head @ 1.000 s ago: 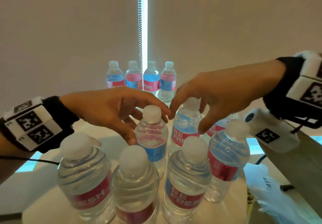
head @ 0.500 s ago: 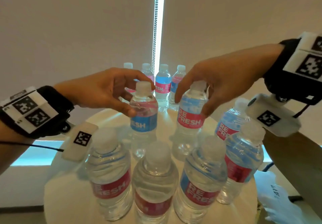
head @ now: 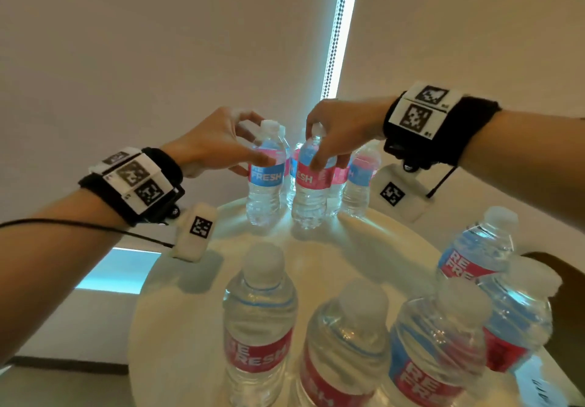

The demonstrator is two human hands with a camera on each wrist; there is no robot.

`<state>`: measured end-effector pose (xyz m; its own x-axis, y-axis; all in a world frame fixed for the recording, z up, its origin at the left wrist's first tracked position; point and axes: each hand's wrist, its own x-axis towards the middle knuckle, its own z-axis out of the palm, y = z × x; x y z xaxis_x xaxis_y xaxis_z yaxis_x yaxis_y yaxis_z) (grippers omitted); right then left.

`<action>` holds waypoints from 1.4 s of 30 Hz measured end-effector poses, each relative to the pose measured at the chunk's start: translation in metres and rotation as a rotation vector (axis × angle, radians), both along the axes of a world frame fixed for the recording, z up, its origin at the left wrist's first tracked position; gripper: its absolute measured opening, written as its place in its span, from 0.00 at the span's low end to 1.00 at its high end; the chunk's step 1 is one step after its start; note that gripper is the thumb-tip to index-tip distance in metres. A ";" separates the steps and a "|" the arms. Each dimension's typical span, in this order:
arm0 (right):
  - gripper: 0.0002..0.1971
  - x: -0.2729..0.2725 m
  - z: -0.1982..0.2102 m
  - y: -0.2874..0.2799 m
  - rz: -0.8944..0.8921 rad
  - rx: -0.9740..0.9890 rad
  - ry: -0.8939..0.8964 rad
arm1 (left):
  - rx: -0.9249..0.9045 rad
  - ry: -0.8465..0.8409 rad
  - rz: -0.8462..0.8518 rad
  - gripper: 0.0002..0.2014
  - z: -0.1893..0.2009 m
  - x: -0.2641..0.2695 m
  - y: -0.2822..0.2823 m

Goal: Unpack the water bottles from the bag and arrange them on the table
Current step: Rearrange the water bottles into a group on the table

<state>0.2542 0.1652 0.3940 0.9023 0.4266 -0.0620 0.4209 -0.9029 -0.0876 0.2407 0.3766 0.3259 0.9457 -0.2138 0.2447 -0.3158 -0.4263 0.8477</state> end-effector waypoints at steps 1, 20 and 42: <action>0.26 0.006 -0.004 0.003 -0.014 0.001 0.003 | -0.003 0.003 0.023 0.26 -0.003 0.003 0.000; 0.25 0.035 -0.036 0.011 -0.079 0.038 0.044 | -0.047 -0.028 0.147 0.24 -0.034 0.027 -0.019; 0.21 -0.040 0.030 -0.077 -0.047 0.333 -0.257 | 0.065 -0.317 0.081 0.27 0.018 -0.030 -0.004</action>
<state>0.2144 0.0885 0.4236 0.8893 0.3435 0.3019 0.4264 -0.8615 -0.2757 0.2108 0.3722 0.3444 0.8392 -0.1660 0.5178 -0.5224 -0.5106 0.6829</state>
